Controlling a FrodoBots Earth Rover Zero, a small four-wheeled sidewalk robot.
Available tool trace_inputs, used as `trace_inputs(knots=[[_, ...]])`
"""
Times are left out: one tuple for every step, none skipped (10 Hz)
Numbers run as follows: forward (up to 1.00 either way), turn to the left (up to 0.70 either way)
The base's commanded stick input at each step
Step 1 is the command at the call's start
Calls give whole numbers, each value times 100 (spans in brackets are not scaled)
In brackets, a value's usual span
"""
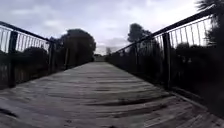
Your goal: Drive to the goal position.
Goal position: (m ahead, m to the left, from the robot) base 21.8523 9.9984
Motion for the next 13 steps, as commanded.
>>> trace_inputs(knots=[[70, 2], [70, 2], [70, 2], [70, 2], [70, 2], [70, 2], [70, 2], [70, 2], [70, 2], [70, 2], [70, 2], [70, 2], [70, 2]])
